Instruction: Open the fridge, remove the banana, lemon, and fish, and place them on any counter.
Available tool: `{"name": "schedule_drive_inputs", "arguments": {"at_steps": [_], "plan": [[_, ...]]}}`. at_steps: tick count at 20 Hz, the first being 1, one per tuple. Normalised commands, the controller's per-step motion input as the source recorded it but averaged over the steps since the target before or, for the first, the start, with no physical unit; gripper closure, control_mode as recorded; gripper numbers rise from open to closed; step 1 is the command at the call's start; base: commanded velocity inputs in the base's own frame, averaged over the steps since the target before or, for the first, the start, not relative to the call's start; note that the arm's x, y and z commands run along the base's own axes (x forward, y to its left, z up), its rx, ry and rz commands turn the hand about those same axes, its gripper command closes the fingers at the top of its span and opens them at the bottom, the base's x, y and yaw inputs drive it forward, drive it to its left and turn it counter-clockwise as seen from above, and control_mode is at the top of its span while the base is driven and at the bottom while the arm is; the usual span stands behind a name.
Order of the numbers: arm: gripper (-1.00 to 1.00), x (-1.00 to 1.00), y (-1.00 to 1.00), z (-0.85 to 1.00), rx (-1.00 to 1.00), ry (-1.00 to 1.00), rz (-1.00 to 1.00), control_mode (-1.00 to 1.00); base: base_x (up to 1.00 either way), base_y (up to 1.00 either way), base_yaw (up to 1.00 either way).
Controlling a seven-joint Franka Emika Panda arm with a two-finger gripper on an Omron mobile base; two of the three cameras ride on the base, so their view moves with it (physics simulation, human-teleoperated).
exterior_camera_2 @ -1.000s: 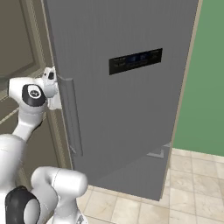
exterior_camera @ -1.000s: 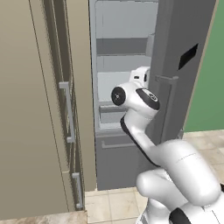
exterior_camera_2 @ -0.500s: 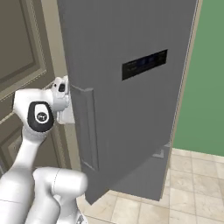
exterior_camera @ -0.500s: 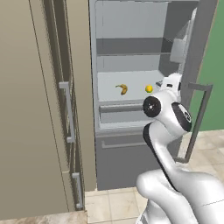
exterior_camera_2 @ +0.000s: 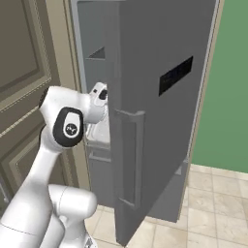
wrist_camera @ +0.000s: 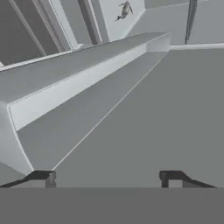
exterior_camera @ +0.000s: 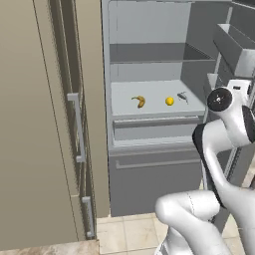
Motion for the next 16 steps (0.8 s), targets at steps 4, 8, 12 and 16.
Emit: {"name": "schedule_drive_inputs", "arguments": {"at_steps": [4, 8, 12, 16], "plan": [[-1.00, 0.00, -1.00, 0.17, 0.16, 0.09, -0.12, -1.00, 0.00, 0.00, 0.00], [-1.00, 0.00, -0.98, -0.08, 0.04, 0.00, -0.09, -1.00, 0.00, 0.00, 0.00], [-1.00, -0.01, -0.94, -0.40, 0.00, -0.04, -0.09, -1.00, 0.00, 0.00, 0.00], [-1.00, -0.01, -0.82, -0.11, 0.00, -0.11, -0.08, -1.00, 0.00, 0.00, 0.00]]}}
